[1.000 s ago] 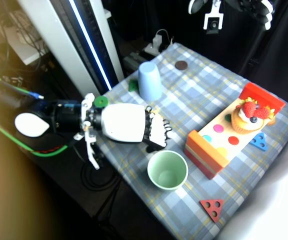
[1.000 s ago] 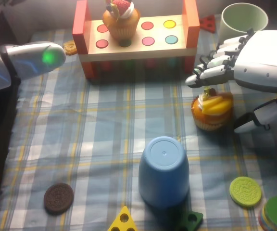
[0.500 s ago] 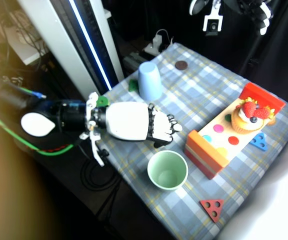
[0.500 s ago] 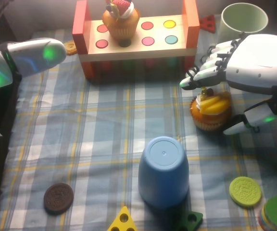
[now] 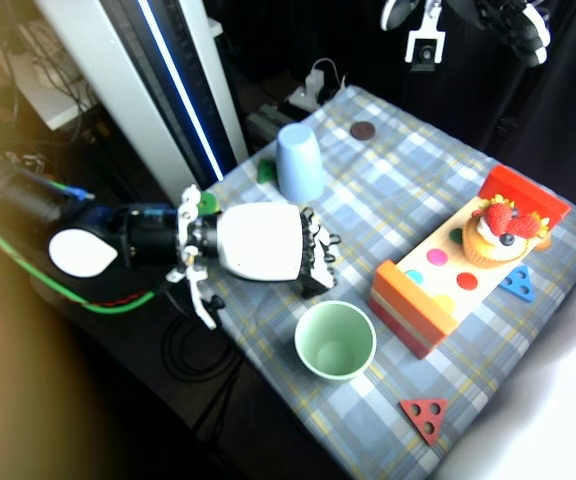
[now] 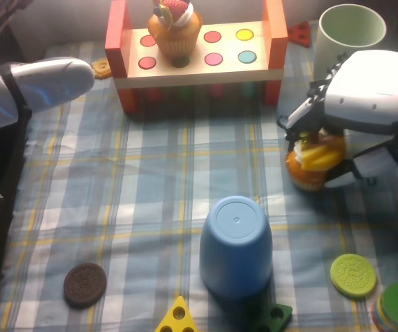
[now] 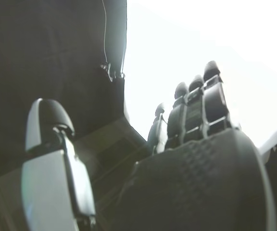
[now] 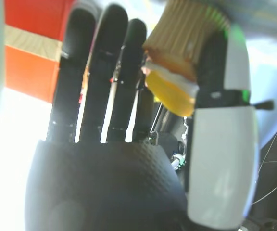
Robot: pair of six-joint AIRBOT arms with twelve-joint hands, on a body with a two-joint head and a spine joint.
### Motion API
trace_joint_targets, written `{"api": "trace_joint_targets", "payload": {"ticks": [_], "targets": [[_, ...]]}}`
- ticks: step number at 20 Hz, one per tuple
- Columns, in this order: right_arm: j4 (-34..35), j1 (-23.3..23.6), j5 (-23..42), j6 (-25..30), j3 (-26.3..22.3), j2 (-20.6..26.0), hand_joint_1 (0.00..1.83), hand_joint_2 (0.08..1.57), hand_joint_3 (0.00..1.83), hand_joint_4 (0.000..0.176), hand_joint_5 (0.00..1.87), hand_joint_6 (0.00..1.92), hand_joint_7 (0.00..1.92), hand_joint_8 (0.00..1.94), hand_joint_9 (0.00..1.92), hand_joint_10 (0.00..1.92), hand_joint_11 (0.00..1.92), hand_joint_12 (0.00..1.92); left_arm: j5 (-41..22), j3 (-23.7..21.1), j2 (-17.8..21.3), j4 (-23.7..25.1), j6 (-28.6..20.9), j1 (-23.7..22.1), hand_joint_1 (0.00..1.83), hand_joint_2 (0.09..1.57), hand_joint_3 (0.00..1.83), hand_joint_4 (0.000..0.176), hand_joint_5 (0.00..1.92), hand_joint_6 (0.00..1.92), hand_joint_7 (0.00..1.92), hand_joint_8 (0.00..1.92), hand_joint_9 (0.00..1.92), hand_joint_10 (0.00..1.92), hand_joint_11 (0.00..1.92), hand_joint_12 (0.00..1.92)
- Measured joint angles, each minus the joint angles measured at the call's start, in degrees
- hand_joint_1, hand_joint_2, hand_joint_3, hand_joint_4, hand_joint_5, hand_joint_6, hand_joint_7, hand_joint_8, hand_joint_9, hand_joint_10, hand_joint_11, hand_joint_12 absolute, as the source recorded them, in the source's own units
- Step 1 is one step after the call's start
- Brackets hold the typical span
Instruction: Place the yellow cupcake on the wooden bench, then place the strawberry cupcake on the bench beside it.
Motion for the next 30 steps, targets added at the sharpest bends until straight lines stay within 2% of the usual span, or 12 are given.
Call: {"api": "trace_joint_targets", "payload": {"ticks": [1,3,5,6,9,10,16,20,22,28,29,30], "targets": [[0.26,0.0,1.01,0.46,0.0,0.68,1.27,1.11,0.0,0.0,1.02,0.66,1.01,1.2,1.02,1.26,0.93,1.53,-0.02,0.0,0.0,-0.04,0.0,0.0,0.79,0.85,0.0,0.138,0.0,0.0,0.1,0.0,0.03,0.0,0.02,0.03],[2.01,0.35,3.04,0.68,0.02,1.7,1.17,1.09,0.0,0.0,1.03,0.87,0.86,1.51,0.87,1.87,0.9,1.91,0.02,0.0,-0.02,-0.02,0.0,0.0,0.77,0.85,0.0,0.15,0.0,0.0,0.1,0.0,0.02,0.0,0.0,0.0],[2.1,2.25,4.26,0.68,0.11,2.21,1.23,1.12,0.0,0.0,0.95,0.89,1.01,1.1,0.87,0.96,0.63,1.41,0.0,0.02,-0.07,-0.02,0.0,0.0,0.8,0.85,0.0,0.164,0.0,0.0,0.11,0.0,0.04,0.01,0.0,0.0],[2.32,3.17,4.98,0.68,0.11,2.34,1.35,1.1,0.0,0.0,0.92,0.99,1.08,0.85,0.92,1.1,0.68,1.19,0.02,0.02,-0.07,-0.02,0.0,0.0,0.79,0.86,0.0,0.172,0.0,0.0,0.1,0.0,0.04,0.01,0.0,0.0],[2.67,7.65,7.04,0.72,1.03,1.55,1.21,1.12,0.01,0.035,0.97,0.99,0.99,0.98,0.96,0.28,0.49,1.06,0.09,0.17,-0.44,-0.37,-0.04,0.0,0.8,0.86,0.0,0.176,0.0,0.0,0.14,0.02,0.08,0.02,0.0,0.0],[2.89,8.94,7.21,0.74,1.75,0.74,1.22,1.12,0.0,0.003,1.0,0.88,0.96,1.09,1.0,0.31,0.49,1.33,0.2,0.24,-0.55,-0.48,-0.07,0.0,0.84,0.86,0.0,0.176,0.0,0.0,0.13,0.01,0.1,0.02,0.02,0.01],[2.82,14.27,6.23,0.83,6.12,-4.72,1.37,1.1,0.0,0.0,0.99,0.86,1.07,0.83,0.89,1.3,0.65,1.52,1.4,1.01,-1.22,-0.37,-0.79,-0.17,0.97,0.85,0.0,0.176,0.05,0.01,0.11,0.01,0.08,0.01,0.05,0.03],[3.15,17.35,4.2,0.85,8.72,-6.93,1.38,1.06,0.0,0.0,1.09,0.66,1.16,0.71,0.96,1.2,0.7,1.37,1.66,1.33,-1.79,0.02,-0.85,-0.42,0.89,0.85,0.0,0.176,0.07,0.01,0.13,0.01,0.09,0.01,0.09,0.05],[3.21,18.64,2.27,0.85,10.49,-8.39,1.25,1.09,0.0,0.0,1.2,0.55,0.91,1.15,0.84,0.98,0.61,1.46,1.86,1.66,-2.1,0.17,-0.83,-0.5,0.87,0.84,0.0,0.174,0.07,0.0,0.14,0.0,0.11,0.0,0.0,0.32],[1.81,21.29,-4.42,1.09,15.39,-14.08,1.27,1.03,0.0,0.0,1.07,0.82,1.32,0.43,1.28,0.43,0.96,1.13,2.84,2.21,-2.21,0.55,-1.33,-0.85,0.87,0.83,0.0,0.176,0.07,0.0,0.16,0.0,0.13,0.0,0.0,0.37],[1.86,21.49,-5.53,1.09,16.39,-15.17,1.37,1.02,0.0,0.0,1.07,0.76,1.37,0.23,1.15,0.89,0.76,1.2,3.02,2.29,-2.29,0.37,-1.33,-0.96,0.88,0.83,0.0,0.17,0.08,0.0,0.16,0.0,0.14,0.01,0.0,0.38],[1.9,21.66,-7.34,1.11,17.18,-15.89,1.29,1.02,0.0,0.0,1.1,0.73,1.34,0.39,1.16,0.78,0.83,1.27,3.04,2.43,-2.54,0.68,-1.33,-1.22,0.89,0.83,0.0,0.171,0.08,0.0,0.17,0.0,0.14,0.0,0.0,0.38]]}}
